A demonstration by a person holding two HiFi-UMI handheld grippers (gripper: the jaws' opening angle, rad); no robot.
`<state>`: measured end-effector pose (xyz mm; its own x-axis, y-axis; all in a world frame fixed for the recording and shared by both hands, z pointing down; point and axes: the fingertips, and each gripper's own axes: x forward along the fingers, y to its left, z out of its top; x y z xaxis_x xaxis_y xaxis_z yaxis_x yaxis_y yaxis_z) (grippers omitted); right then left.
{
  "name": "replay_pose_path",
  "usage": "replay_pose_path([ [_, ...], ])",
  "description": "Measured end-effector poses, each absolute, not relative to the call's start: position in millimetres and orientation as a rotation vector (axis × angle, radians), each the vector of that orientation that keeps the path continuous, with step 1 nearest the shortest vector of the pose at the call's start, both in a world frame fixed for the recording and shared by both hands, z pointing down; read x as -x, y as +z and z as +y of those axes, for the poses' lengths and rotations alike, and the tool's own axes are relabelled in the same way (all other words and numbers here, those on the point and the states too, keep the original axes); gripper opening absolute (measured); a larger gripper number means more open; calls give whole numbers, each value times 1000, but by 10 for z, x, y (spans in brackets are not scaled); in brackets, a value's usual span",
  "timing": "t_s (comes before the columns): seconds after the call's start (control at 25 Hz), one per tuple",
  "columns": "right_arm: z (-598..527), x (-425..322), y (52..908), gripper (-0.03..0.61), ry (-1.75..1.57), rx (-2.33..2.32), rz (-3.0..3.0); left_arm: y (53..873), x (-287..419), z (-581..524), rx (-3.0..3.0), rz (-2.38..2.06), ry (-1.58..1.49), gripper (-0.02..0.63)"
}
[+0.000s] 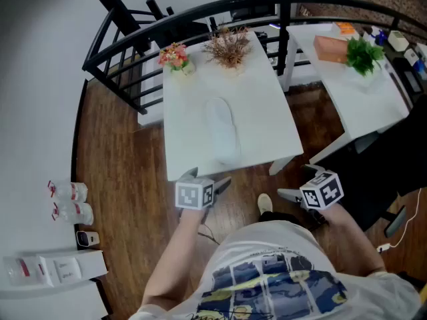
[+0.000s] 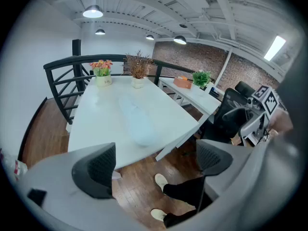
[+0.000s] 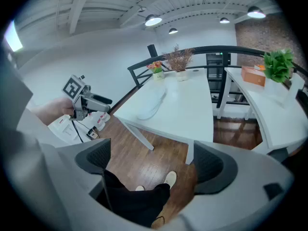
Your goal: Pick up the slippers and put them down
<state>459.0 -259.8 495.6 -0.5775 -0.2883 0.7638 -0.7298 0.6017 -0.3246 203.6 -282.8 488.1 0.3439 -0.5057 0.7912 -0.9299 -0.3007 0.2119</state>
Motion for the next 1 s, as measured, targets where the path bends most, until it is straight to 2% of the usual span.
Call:
replay_pose_path([
  [0.2, -3187, -4791, 4863, 554, 843, -805, -2166, 5122, -2023, -3856, -1825, -1294, 745, 543],
  [0.48, -3679, -5446, 4946, 554, 902, -875, -2129, 5891, -2035, -4843, -1543, -1347, 740, 574],
  [0.72, -3838, -5616, 4960, 554, 934, -910, -2115, 6377, -1955, -5031, -1385, -1370, 812, 574],
  [0.88, -3921, -5664, 5017, 554, 947, -901, -2118, 6515, -1990, -5032, -1323, -1392, 969, 592],
  [1.0, -3939, -5627, 5040, 554, 950, -871, -2120, 6509, -2038, -5050, -1343, -1387, 1007, 565],
])
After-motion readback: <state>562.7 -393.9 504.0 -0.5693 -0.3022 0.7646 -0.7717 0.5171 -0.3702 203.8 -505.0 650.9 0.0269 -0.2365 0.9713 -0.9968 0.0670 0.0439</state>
